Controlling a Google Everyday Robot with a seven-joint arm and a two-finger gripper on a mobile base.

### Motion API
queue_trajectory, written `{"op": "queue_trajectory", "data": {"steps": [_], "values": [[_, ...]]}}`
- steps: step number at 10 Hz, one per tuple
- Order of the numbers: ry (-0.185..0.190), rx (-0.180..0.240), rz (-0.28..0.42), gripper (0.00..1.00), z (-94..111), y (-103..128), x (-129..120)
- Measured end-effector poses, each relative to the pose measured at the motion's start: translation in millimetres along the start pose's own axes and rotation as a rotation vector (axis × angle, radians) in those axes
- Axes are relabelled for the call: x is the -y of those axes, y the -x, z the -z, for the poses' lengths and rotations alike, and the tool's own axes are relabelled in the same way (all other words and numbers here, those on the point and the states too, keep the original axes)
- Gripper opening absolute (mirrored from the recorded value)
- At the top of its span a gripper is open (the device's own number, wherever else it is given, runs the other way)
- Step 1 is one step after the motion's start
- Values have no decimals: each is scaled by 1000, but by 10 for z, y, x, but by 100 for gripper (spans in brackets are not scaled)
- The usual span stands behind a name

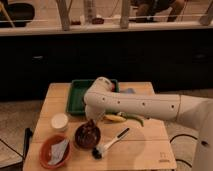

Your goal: Place grapes in purple bowl

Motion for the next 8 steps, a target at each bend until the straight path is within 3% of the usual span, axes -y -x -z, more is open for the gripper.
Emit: {"op": "queue_trajectory", "data": {"steps": [3,4,7,8], "values": [[-1,21,24,1,-42,93,-14],[-1,27,29,6,-47,114,-14],[0,39,34,34,-56,145,-26],[1,43,36,49,-60,153,-28]]}}
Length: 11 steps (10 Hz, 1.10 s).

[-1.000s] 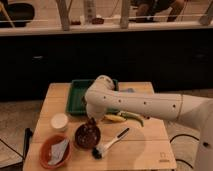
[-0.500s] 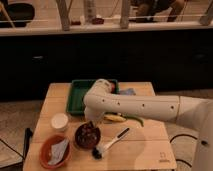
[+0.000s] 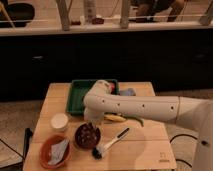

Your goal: Place grapes in purple bowl

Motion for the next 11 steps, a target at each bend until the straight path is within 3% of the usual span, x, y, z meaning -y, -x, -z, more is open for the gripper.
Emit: {"op": "queue_trajectory", "data": {"steps": [3,4,11], "values": [[4,8,0,75,-13,-6,-19],[7,10,0,80,-19,-6,-21],[9,24,13,80,-62,5,-21]]}}
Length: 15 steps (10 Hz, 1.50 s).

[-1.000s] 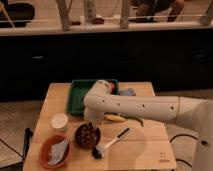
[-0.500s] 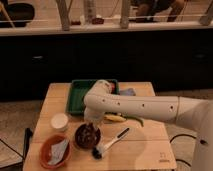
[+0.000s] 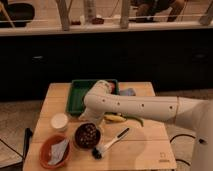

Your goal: Place grapes in purple bowl

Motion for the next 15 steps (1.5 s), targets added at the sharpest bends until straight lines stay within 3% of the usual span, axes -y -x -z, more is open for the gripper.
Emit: {"op": "queue_trajectory", "data": {"steps": [4,15], "values": [[-10,32,-3,80,-8,-22,-62],[2,53,31,80,-3,-5,-36]]}}
